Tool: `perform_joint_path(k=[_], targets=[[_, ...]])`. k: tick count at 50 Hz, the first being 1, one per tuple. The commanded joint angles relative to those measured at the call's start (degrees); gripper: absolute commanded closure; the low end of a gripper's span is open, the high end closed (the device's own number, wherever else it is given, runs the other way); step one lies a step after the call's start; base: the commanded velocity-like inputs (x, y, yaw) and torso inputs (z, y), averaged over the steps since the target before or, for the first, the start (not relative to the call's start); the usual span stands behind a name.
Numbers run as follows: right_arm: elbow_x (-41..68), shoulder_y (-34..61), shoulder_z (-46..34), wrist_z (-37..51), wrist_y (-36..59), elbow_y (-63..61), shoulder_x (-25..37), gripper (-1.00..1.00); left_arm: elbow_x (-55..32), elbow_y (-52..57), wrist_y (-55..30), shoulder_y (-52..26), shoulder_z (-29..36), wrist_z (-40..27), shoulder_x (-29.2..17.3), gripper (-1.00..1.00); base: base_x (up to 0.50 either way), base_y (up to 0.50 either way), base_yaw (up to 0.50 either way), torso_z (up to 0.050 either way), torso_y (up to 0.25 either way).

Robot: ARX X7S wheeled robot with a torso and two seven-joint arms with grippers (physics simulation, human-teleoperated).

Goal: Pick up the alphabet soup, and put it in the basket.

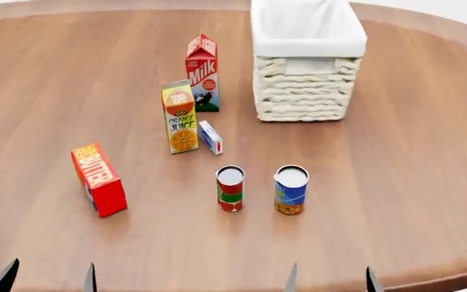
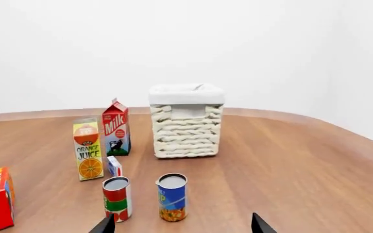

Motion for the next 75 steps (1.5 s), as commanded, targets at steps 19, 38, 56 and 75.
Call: perform_joint_path(k=[19, 38, 56, 75], targets=[[2.1, 1.8, -2.0, 1.8, 3.9, -4.5, 3.1, -1.00, -6.3, 17.3, -5.8, 1.0, -1.6, 0.5, -4.8, -1.00, 0.39, 0.00, 0.00, 0.000, 0.000], [4.1, -1.2, -2.0, 2.7, 2.7, -8.8, 4.2, -1.00, -7.8, 20.8, -6.0, 3.3, -3.0, -1.1, -5.9, -1.00, 0.33, 0.00, 0.00, 0.000, 0.000], [4.7, -1.5, -3.1, 2.8, 1.5, -9.6, 5.3, -1.00, -8.5, 20.3, -5.7, 2.9, -2.5, -1.5, -6.8, -1.00, 0.24, 0.00, 0.00, 0.000, 0.000], [4.6, -1.8, -3.6, 4.2, 1.0, -10.4, 5.9, -1.00, -8.7, 20.5, -5.7, 2.7, -1.8, -2.2, -7.6, -1.00, 0.32, 0.00, 0.00, 0.000, 0.001]])
